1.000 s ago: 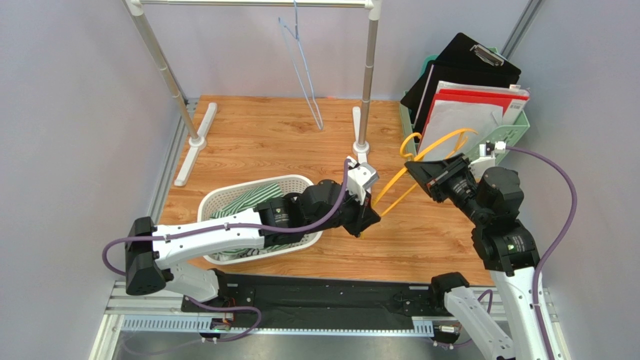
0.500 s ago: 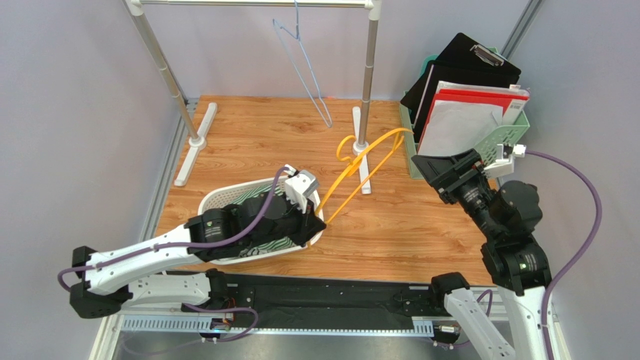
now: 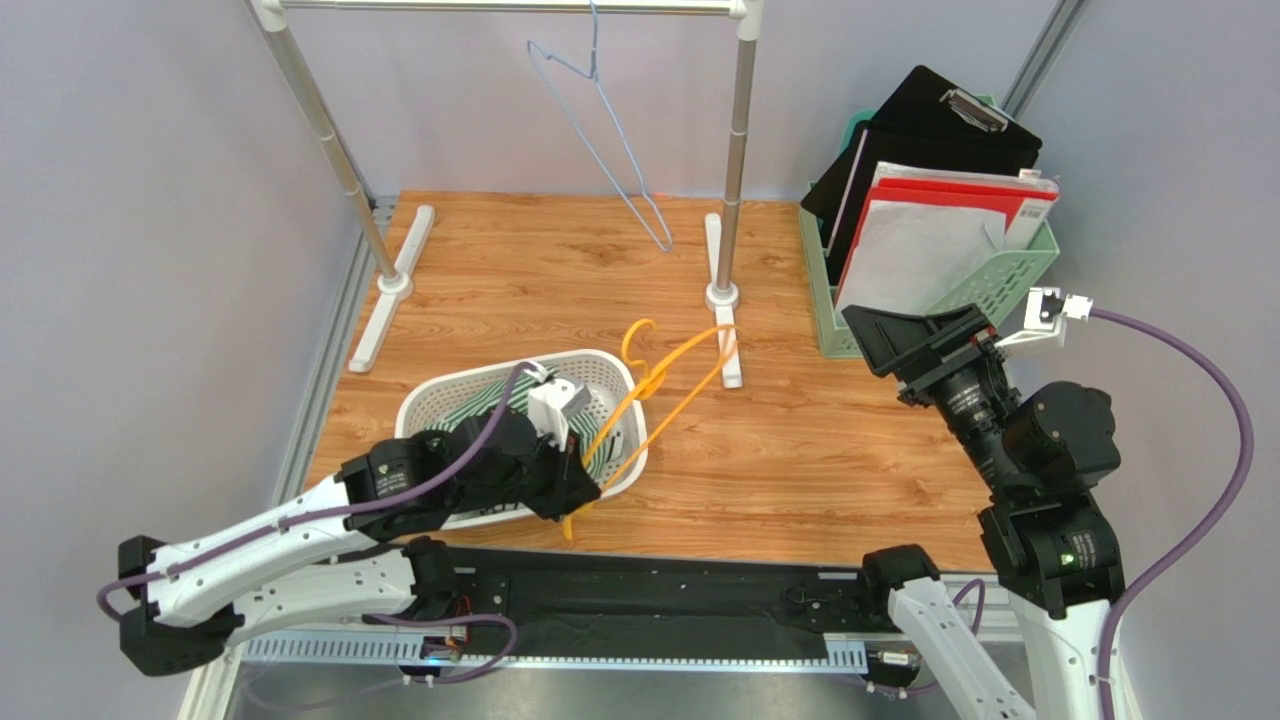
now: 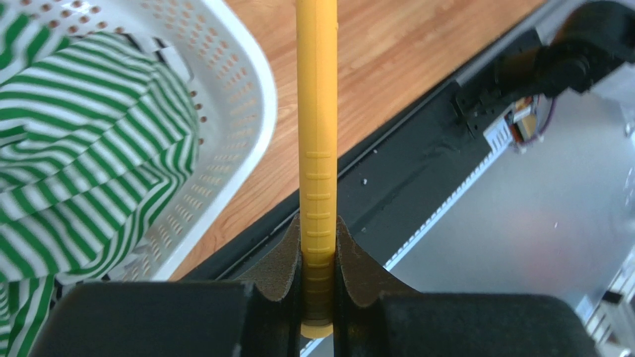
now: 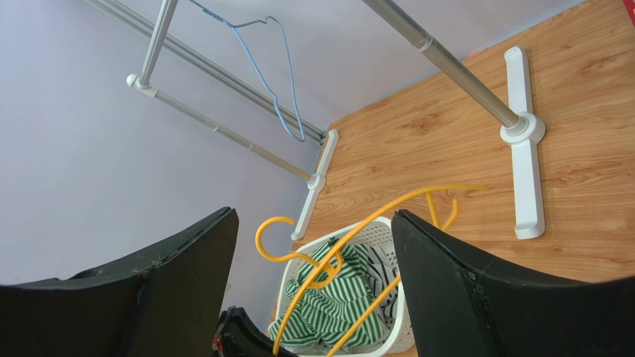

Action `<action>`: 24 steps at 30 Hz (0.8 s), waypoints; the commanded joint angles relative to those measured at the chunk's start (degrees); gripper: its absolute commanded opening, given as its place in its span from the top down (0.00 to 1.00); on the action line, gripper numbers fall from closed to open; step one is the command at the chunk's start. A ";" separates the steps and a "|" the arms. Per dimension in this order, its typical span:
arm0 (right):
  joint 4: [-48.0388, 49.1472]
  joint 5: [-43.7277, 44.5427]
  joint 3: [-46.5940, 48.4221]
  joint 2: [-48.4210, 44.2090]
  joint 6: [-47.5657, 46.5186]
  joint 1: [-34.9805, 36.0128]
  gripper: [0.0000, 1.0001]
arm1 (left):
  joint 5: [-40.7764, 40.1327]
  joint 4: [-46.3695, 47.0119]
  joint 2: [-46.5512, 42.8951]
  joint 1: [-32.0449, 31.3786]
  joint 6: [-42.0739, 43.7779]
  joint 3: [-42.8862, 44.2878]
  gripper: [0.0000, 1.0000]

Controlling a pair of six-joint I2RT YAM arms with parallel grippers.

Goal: Remove the tank top from the hanger

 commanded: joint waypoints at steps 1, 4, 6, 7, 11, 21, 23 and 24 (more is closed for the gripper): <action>2.24 -0.04 0.59 0.57 -1.51 -0.17 0.19 | -0.06 0.23 -4.12 5.47 -7.31 0.62 1.00; 2.24 -0.04 0.32 0.66 -1.33 -0.17 0.19 | -2.69 0.76 -5.80 9.16 -11.09 2.28 1.00; 2.24 -0.13 0.15 0.66 -1.33 -0.17 0.19 | -5.06 -2.56 -5.45 13.29 -16.95 3.78 1.00; 2.15 -0.13 0.23 0.57 -1.42 -0.17 0.19 | -6.37 -4.76 -5.01 14.87 -19.52 5.96 1.00; 1.71 0.05 0.76 0.22 -1.59 -0.26 0.19 | -11.73 -14.51 -1.68 22.77 -22.97 13.09 1.00; -0.04 0.40 2.34 -0.66 -1.77 -0.17 0.19 | -16.75 -21.91 12.29 36.59 -6.90 40.22 1.00; -0.48 0.66 2.96 -0.83 -2.21 -0.08 0.19 | -19.56 -23.59 15.99 38.88 -0.96 44.37 1.00; -0.75 0.66 3.22 -0.92 -2.38 -0.17 0.19 | -19.74 -22.89 16.78 39.05 1.87 47.09 1.00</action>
